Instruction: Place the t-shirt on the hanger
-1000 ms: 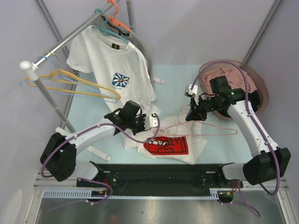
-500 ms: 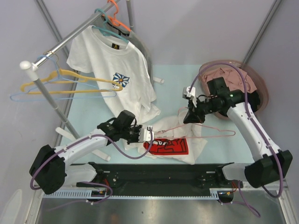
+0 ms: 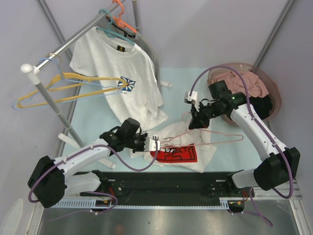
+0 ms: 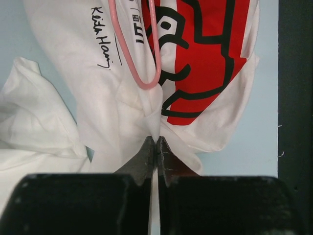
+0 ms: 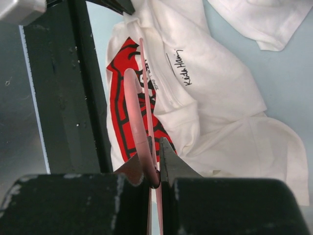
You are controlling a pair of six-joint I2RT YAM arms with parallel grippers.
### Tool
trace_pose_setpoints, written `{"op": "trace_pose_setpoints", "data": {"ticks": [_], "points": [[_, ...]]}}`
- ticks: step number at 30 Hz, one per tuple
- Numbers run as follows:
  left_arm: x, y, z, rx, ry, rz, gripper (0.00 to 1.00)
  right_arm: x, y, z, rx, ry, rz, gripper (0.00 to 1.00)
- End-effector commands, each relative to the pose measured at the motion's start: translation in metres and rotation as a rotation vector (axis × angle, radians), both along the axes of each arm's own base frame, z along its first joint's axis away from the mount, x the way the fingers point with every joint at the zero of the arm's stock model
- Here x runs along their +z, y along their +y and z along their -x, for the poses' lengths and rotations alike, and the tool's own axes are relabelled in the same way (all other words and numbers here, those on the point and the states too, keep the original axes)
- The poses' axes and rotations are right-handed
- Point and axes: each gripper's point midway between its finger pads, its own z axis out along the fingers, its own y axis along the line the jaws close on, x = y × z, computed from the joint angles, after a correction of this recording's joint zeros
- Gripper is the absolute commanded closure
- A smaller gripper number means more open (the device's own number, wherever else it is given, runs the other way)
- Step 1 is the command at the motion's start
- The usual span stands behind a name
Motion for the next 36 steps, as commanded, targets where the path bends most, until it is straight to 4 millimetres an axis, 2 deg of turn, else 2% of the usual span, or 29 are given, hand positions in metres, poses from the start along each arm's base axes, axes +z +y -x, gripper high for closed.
{"op": "trace_pose_setpoints", "data": {"ticks": [1, 5, 6, 9, 11, 14, 19, 20, 24, 26, 31, 32, 33, 36], "points": [[0.01, -0.001, 0.004, -0.026, -0.036, 0.03, 0.94, 0.001, 0.007, -0.019, -0.036, -0.052, 0.007, 1.0], [0.03, -0.006, 0.003, 0.009, -0.021, 0.08, 0.77, -0.008, 0.003, -0.011, -0.014, -0.028, 0.042, 1.0], [0.036, -0.008, 0.003, 0.017, -0.018, 0.096, 0.69, -0.009, 0.003, -0.008, -0.005, -0.029, 0.046, 1.0], [0.059, -0.017, -0.002, 0.057, 0.002, 0.149, 0.57, -0.011, 0.001, 0.003, 0.017, -0.029, 0.057, 1.0], [0.07, -0.024, -0.008, 0.081, 0.018, 0.171, 0.53, -0.008, -0.001, 0.009, 0.017, -0.033, 0.056, 1.0], [0.072, -0.031, -0.019, 0.119, 0.042, 0.167, 0.5, -0.007, -0.004, 0.014, 0.011, -0.037, 0.057, 1.0], [0.056, -0.041, -0.028, 0.14, 0.109, 0.118, 0.5, -0.006, -0.006, 0.015, -0.008, -0.049, 0.062, 1.0], [0.059, -0.045, -0.03, 0.137, 0.115, 0.123, 0.5, -0.005, -0.006, 0.015, -0.009, -0.052, 0.06, 1.0], [0.041, -0.048, -0.034, 0.166, 0.163, 0.066, 0.47, -0.001, -0.006, 0.016, -0.017, -0.062, 0.051, 1.0], [0.033, -0.046, -0.037, 0.177, 0.169, 0.034, 0.48, 0.004, -0.006, 0.016, -0.029, -0.074, 0.04, 1.0], [0.006, -0.036, -0.043, 0.2, 0.168, -0.064, 0.57, 0.016, -0.005, 0.013, -0.061, -0.097, 0.002, 1.0], [0.002, -0.035, -0.041, 0.198, 0.178, -0.082, 0.62, 0.018, -0.005, 0.012, -0.07, -0.1, -0.004, 1.0], [0.0, -0.034, -0.042, 0.195, 0.179, -0.093, 0.71, 0.02, -0.005, 0.01, -0.078, -0.101, -0.012, 1.0], [0.006, -0.036, -0.04, 0.183, 0.191, -0.087, 0.89, 0.022, -0.003, 0.007, -0.081, -0.116, -0.024, 1.0]]}}
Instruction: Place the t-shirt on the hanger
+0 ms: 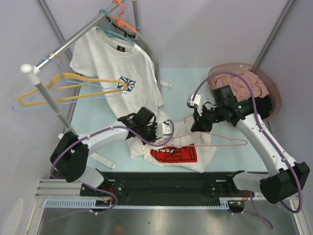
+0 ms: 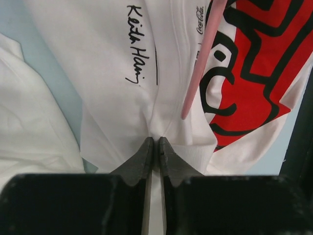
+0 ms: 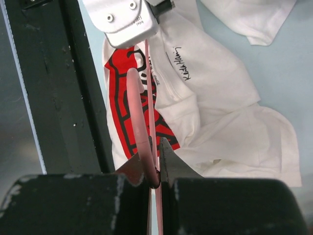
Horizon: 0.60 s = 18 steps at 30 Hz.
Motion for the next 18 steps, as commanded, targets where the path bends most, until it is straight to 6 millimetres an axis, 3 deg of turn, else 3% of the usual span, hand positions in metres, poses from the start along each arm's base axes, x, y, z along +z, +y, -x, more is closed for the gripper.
{"op": "trace_pose_setpoints", "data": {"ticks": [1, 2, 8, 18], "points": [[0.026, -0.009, -0.005, -0.023, -0.036, 0.035, 0.92, 0.014, 0.004, -0.008, -0.022, -0.047, -0.05, 1.0], [0.031, -0.01, -0.004, -0.023, -0.04, 0.048, 0.99, 0.014, 0.005, -0.009, -0.02, -0.048, -0.053, 1.0], [0.076, -0.013, -0.01, 0.017, -0.144, 0.154, 1.0, 0.016, 0.013, -0.019, -0.015, -0.066, -0.08, 1.0], [0.093, -0.015, -0.012, 0.038, -0.168, 0.193, 1.0, 0.025, 0.026, -0.023, 0.032, -0.097, -0.143, 1.0]]}}
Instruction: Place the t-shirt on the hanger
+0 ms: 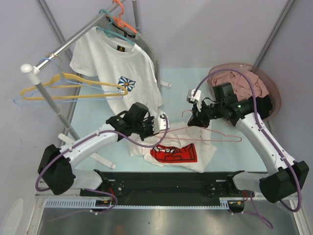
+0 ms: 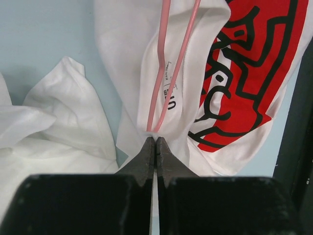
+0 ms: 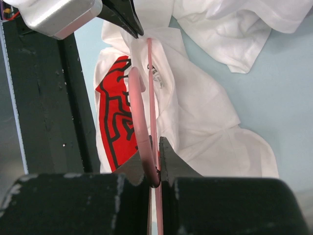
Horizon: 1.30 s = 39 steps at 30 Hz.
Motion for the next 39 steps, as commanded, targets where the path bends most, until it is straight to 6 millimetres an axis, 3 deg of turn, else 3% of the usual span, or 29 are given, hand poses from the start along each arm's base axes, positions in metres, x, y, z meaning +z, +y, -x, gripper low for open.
{"op": "trace_pose_setpoints", "data": {"ticks": [1, 11, 21, 27, 34, 39], "points": [[0.028, -0.011, -0.009, 0.014, -0.051, 0.069, 1.0, 0.011, 0.012, -0.003, 0.043, -0.032, -0.061, 1.0], [0.024, -0.005, -0.016, 0.037, -0.083, 0.05, 1.0, 0.013, -0.005, 0.026, 0.068, -0.026, -0.02, 1.0], [0.029, -0.009, -0.021, 0.033, -0.096, 0.069, 1.0, 0.009, -0.01, 0.031, 0.065, 0.003, -0.007, 1.0], [0.039, -0.015, -0.014, -0.003, -0.082, 0.112, 1.0, 0.005, -0.006, 0.019, 0.056, 0.0, -0.008, 1.0], [0.049, -0.018, 0.001, -0.05, -0.058, 0.153, 1.0, 0.005, 0.01, -0.01, 0.039, -0.032, -0.053, 1.0], [0.062, -0.022, -0.001, -0.034, -0.06, 0.183, 1.0, 0.015, 0.029, 0.0, 0.12, -0.021, -0.131, 1.0]]}}
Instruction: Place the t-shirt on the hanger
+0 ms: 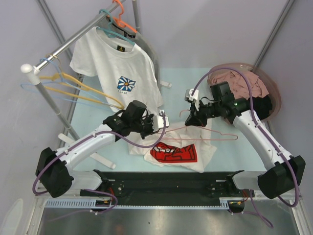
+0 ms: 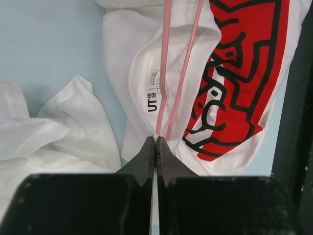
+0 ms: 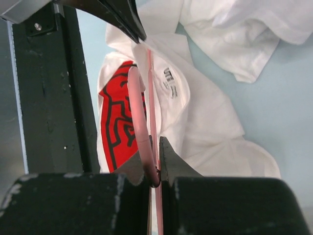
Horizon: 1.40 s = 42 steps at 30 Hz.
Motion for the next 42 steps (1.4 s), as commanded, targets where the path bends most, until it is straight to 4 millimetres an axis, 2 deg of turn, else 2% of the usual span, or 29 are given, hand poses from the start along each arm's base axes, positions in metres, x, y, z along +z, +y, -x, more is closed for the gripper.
{"op": "trace_pose_setpoints", "data": {"ticks": [1, 6, 11, 17, 20, 25, 28, 29, 31, 32, 36, 39, 42], "points": [[0.045, -0.014, -0.003, -0.007, -0.037, 0.113, 1.0, 0.024, 0.026, 0.01, 0.11, -0.025, -0.137, 1.0], [0.064, -0.021, -0.002, -0.02, -0.044, 0.163, 1.0, 0.027, 0.039, 0.014, 0.167, -0.036, -0.17, 1.0], [0.081, -0.029, 0.007, -0.065, -0.039, 0.217, 1.0, 0.035, 0.059, -0.004, 0.165, -0.092, -0.215, 1.0], [0.108, -0.034, 0.011, -0.077, -0.053, 0.29, 1.0, 0.025, 0.087, -0.008, 0.209, -0.099, -0.228, 1.0], [0.116, -0.036, 0.012, -0.077, -0.054, 0.305, 1.0, 0.024, 0.101, -0.013, 0.214, -0.096, -0.248, 1.0], [0.118, -0.037, 0.02, -0.108, -0.028, 0.311, 1.0, 0.037, 0.122, -0.021, 0.233, -0.134, -0.327, 1.0], [0.112, -0.026, 0.018, -0.075, -0.037, 0.27, 0.9, 0.045, 0.129, -0.019, 0.25, -0.139, -0.361, 1.0], [0.114, -0.019, 0.015, -0.053, -0.056, 0.263, 0.8, 0.044, 0.131, -0.018, 0.255, -0.137, -0.363, 1.0], [0.114, -0.006, 0.008, -0.017, -0.09, 0.229, 0.7, 0.045, 0.131, -0.014, 0.268, -0.127, -0.37, 1.0], [0.124, 0.003, 0.001, -0.01, -0.158, 0.223, 0.63, 0.048, 0.132, -0.013, 0.273, -0.131, -0.374, 1.0], [0.132, 0.029, -0.018, 0.022, -0.268, 0.134, 0.52, 0.049, 0.134, -0.006, 0.294, -0.126, -0.379, 1.0], [0.111, 0.042, -0.013, -0.03, -0.26, 0.02, 0.46, 0.054, 0.136, -0.003, 0.304, -0.134, -0.393, 1.0], [0.095, 0.045, -0.009, -0.068, -0.237, -0.023, 0.42, 0.059, 0.136, -0.003, 0.305, -0.151, -0.4, 1.0]]}}
